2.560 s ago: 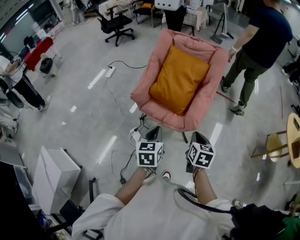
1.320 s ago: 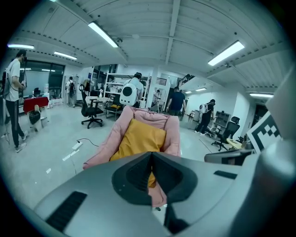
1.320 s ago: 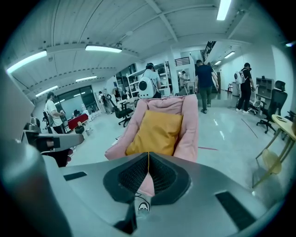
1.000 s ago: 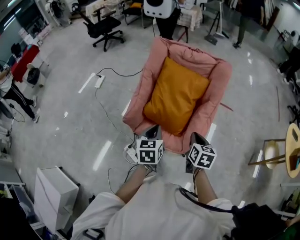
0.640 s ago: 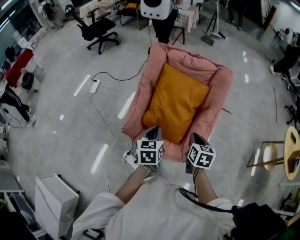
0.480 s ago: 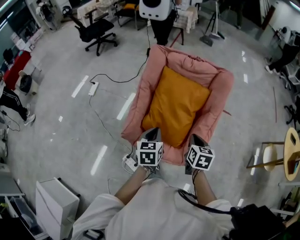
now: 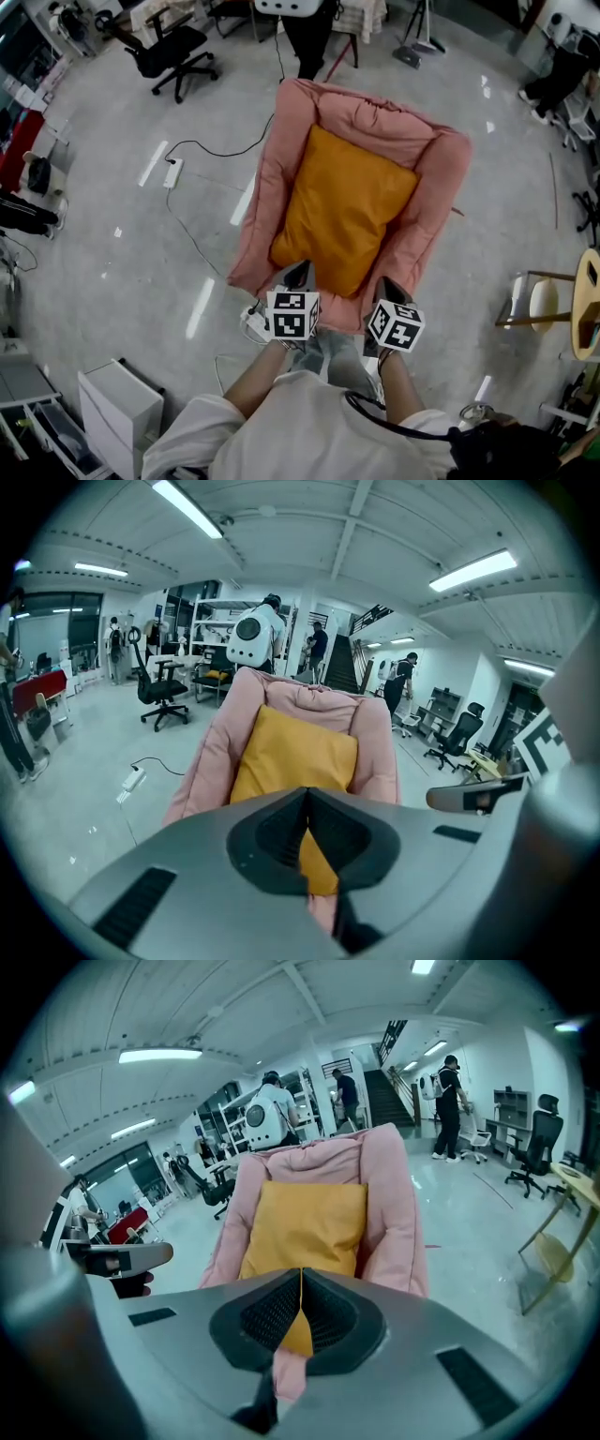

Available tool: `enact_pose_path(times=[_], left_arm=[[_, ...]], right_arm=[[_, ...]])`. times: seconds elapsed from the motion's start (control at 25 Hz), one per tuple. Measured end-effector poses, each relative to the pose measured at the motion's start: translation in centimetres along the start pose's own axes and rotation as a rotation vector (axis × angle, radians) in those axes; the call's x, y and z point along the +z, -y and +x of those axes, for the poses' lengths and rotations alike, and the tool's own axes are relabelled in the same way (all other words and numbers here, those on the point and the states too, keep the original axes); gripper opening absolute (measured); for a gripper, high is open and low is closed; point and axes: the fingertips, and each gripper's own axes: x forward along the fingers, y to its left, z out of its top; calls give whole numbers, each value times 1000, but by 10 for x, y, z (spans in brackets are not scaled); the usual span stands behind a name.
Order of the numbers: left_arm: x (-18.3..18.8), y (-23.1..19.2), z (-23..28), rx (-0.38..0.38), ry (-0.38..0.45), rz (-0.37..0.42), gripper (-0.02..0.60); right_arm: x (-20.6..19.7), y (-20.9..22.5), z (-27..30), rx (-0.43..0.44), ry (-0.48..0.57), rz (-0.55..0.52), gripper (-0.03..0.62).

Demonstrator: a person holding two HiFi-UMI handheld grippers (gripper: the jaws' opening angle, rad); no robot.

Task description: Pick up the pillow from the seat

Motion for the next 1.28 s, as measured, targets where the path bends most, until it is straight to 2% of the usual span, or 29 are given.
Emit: enact_pose_path(times=[0.28,0.64,0.68,0.72,0.76,0.88,1.04,1.28], left_arm=[[3,0,30,39,-48,-22,9],[5,-27,77,43,-83,-57,15],[4,-31,83,41,-86,-65,45],[2,-35,89,41,-92,-72,110],[-1,-39,96,43,-99,-77,132],[-9,-49,116,54,-119,-82,133],[-16,-60,144,54,-133,-94,202],[-30,-76,179,83,-164,-84,261]], right_arm=[[13,9,34,23,-45,-33,31],[16,27,89,35,-82,1,35],[16,29,96,35,-84,4,35],[16,31,103,34,-86,5,41],[15,33,110,33,-90,7,56],[10,40,131,32,-102,21,112],[1,49,160,31,-120,29,141],[-15,59,194,41,-143,41,197]])
